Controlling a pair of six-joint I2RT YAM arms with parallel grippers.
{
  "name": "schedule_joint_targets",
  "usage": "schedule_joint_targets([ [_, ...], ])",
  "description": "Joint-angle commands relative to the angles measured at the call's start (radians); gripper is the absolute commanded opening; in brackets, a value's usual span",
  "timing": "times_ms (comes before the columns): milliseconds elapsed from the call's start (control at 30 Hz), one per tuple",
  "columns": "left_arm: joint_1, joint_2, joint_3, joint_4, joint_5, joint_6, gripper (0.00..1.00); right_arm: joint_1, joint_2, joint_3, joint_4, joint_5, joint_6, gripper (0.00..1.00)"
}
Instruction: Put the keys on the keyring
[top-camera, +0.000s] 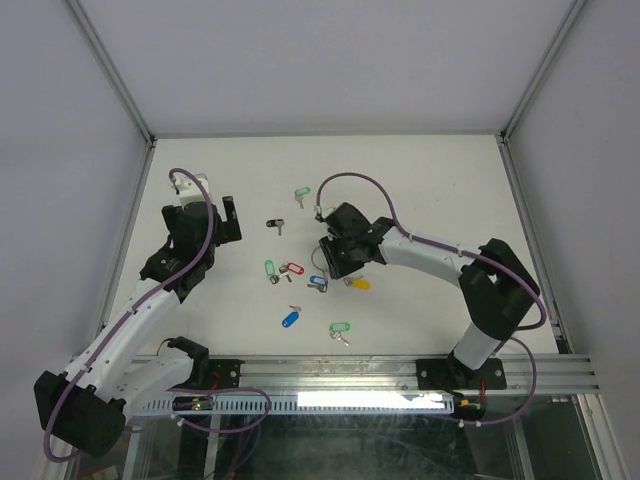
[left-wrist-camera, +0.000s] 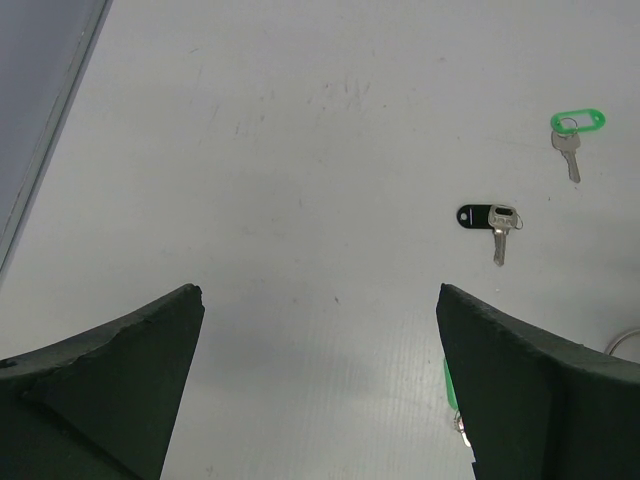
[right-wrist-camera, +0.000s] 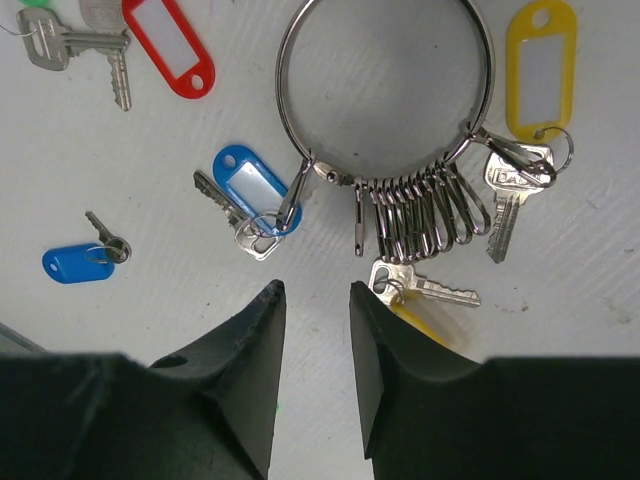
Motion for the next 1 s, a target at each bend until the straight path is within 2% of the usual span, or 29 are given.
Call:
schedule_joint_targets([
  [0,0.010,-0.005,0.044,0.022,0.011,0.017,0.99,0.016,0.016,0.047,0.020,0.076,0.050,0.35],
  [233,0.010,-0.001,0.042,0.024,0.017,0.015,0.99,0.019,0.024,0.027,0.037,0.113,0.076,0.34],
  [533,0.011,0.008,0.044,0.023,0.023,0.015,0.99,0.019,0.057,0.008,0.086,0.039,0.082,0.37],
  [967,0.010,0.022,0.048,0.023,0.024,0.015,0.99,0.019,0.100,0.022,0.075,0.084,0.065,0.37],
])
